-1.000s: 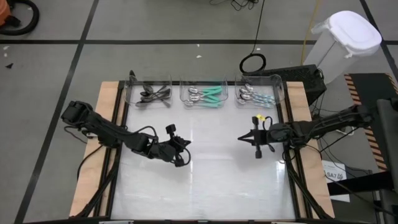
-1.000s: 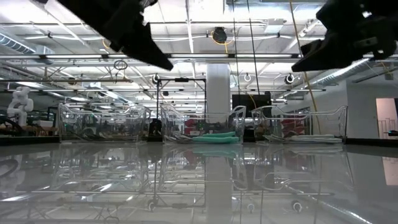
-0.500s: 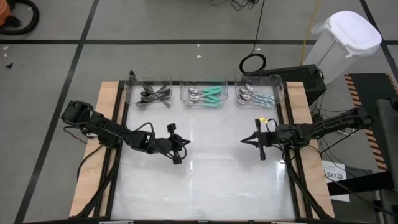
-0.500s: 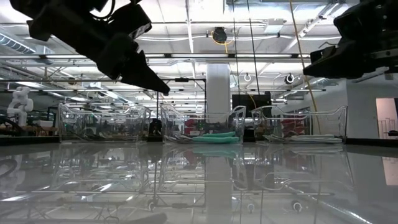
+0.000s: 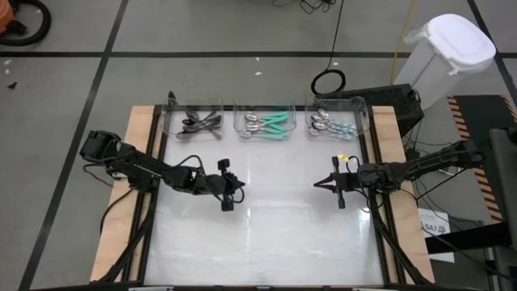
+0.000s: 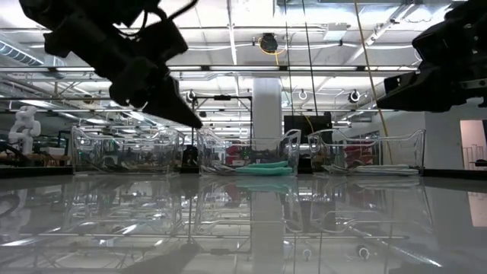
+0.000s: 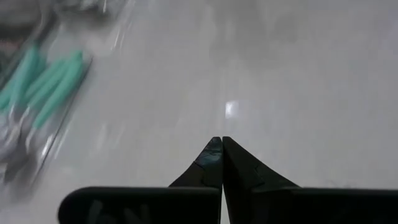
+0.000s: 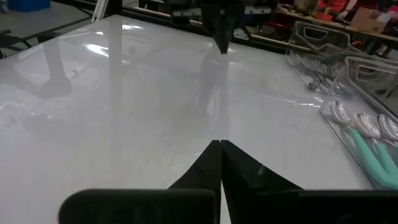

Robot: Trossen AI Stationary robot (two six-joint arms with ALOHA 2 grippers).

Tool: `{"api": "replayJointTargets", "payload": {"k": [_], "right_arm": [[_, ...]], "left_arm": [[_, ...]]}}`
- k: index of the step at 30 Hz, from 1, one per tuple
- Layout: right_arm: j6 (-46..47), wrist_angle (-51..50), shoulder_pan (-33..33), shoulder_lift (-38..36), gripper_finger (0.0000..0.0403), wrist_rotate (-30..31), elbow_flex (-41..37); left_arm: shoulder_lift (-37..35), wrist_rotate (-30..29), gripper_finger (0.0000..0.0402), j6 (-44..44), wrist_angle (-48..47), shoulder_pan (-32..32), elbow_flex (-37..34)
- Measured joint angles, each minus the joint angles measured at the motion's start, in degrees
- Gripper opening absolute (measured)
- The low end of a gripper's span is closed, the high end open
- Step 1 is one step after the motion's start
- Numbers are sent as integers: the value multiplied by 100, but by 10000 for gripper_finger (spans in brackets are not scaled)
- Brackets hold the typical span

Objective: Sort silverware by color (type)
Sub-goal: Return to Home Position

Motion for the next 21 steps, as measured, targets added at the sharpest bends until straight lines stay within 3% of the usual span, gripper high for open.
{"api": "replayJointTargets", "payload": {"k": [5,11,21], "right_arm": [[39,49,-2,0,0,-100,-38],[42,34,-2,-1,0,-173,-40],[34,112,-2,-25,0,-295,-42]], "left_arm": [[0,4,0,-219,-340,168,-96],[-271,18,0,-197,856,224,-1129],[-1895,74,0,-293,1651,115,-2650]]}}
